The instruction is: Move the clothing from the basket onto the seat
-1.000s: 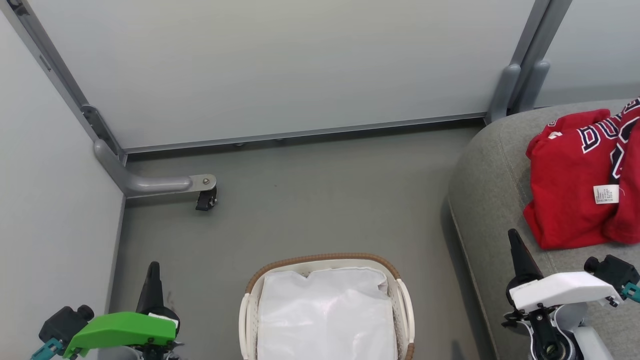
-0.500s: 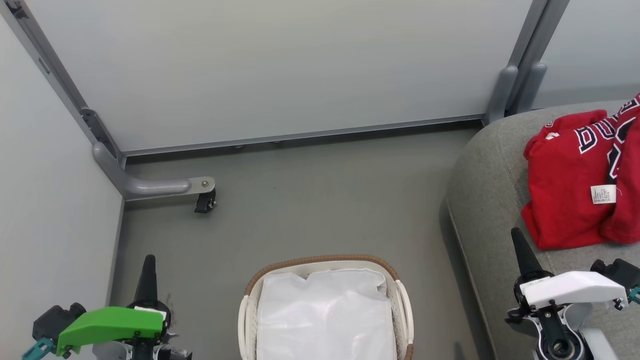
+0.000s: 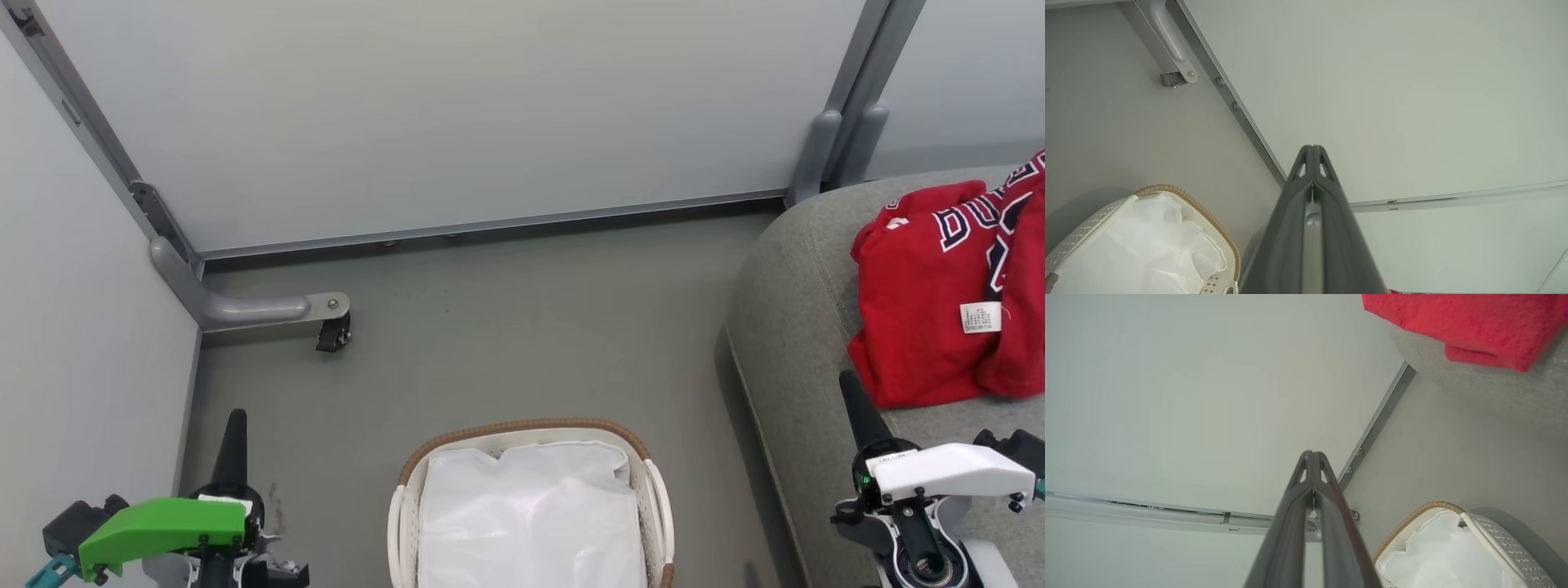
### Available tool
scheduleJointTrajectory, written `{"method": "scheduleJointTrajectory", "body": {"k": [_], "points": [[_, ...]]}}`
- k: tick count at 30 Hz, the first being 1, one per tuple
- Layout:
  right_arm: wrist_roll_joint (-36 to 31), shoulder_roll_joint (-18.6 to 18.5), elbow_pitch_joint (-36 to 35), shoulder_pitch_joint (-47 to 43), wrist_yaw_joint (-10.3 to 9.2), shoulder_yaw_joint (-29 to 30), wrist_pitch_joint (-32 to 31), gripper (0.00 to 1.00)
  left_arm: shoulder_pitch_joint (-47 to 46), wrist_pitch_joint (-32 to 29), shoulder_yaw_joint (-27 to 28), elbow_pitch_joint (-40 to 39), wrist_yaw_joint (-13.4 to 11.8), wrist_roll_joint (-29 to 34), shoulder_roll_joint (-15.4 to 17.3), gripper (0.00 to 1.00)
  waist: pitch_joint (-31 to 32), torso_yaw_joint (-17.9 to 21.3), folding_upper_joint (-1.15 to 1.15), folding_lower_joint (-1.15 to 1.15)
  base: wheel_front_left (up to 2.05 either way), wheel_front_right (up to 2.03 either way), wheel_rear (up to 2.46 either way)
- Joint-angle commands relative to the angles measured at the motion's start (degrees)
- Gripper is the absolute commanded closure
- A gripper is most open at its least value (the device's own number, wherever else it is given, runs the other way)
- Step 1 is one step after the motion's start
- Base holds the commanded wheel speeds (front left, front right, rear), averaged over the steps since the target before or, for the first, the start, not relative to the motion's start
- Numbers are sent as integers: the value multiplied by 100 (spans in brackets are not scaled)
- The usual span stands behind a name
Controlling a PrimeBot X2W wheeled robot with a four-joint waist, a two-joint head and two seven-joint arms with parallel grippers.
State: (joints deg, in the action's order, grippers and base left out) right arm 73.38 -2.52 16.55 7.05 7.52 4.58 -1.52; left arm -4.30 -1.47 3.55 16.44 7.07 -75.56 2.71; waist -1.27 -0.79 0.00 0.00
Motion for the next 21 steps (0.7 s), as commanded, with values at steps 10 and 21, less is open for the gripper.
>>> {"method": "scheduleJointTrajectory", "body": {"k": [10,21], "points": [[567,-40,-121,-49,-4,74,-163,100,-163,-153,106,-113,42,-511,33,100,26,18,0,0,0,0,0],[1061,-45,-174,-71,-4,124,-291,100,-195,-292,176,-165,50,-946,34,100,53,38,0,0,0,0,0]]}}
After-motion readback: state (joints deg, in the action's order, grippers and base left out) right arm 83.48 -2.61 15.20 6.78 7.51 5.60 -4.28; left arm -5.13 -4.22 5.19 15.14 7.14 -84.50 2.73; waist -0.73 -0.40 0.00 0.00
